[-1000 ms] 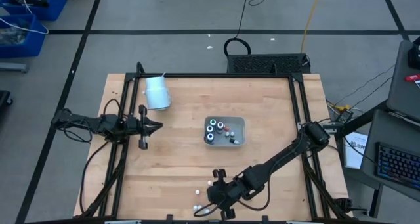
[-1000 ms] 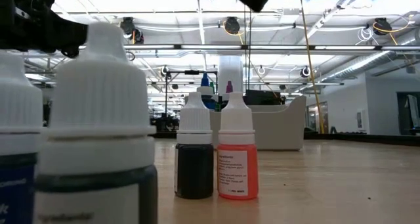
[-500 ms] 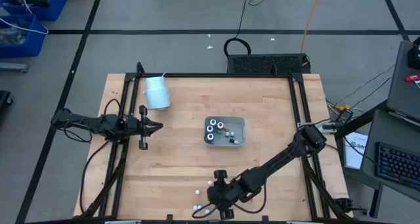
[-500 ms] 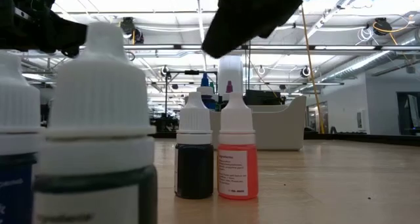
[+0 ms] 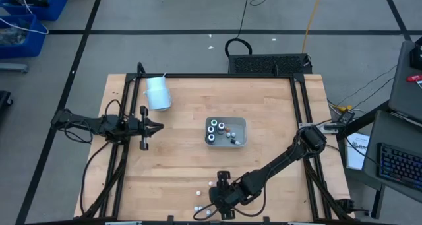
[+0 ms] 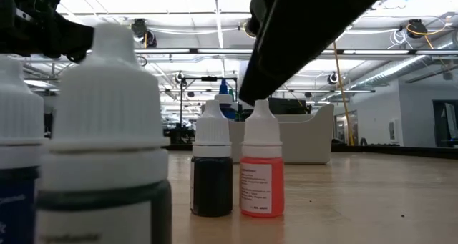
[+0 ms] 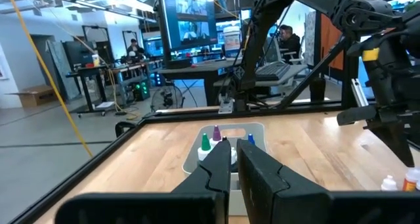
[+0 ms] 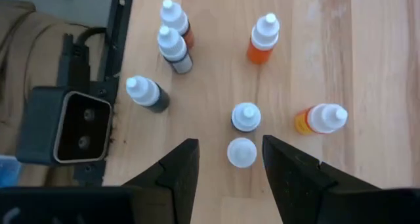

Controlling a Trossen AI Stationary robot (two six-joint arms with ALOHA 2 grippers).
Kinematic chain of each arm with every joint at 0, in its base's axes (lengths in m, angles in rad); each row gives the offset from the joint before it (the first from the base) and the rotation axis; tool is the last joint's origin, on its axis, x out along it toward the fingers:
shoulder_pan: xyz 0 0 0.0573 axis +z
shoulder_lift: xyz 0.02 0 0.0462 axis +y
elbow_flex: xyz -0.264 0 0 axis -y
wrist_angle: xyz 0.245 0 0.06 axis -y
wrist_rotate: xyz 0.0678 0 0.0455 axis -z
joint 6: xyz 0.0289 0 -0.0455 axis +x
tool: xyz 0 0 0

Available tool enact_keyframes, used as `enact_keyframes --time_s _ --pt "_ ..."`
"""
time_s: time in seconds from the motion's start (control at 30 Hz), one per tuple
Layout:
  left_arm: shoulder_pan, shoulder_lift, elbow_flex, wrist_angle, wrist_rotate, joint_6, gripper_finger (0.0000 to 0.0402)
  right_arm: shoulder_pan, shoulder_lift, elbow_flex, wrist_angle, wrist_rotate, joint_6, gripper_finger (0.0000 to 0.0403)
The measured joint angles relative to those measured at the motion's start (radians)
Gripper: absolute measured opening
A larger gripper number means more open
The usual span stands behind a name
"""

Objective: Pick & Place food coloring
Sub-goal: Put the bottom right orange food coloring bottle into the bin

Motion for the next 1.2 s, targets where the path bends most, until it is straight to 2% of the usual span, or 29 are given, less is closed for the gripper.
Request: enact_keyframes --time_s 0.4,1.2 --pt "0.0 0.0 0.0 0.0 0.0 0.004 0.0035 0.0 0.016 -0.001 0.003 0.05 -0.019 0.016" --pt "0.0 0.0 -0.001 0.006 0.0 0.005 0.0035 0.0 0.058 0.0 0.01 0.049 -0.011 0.015"
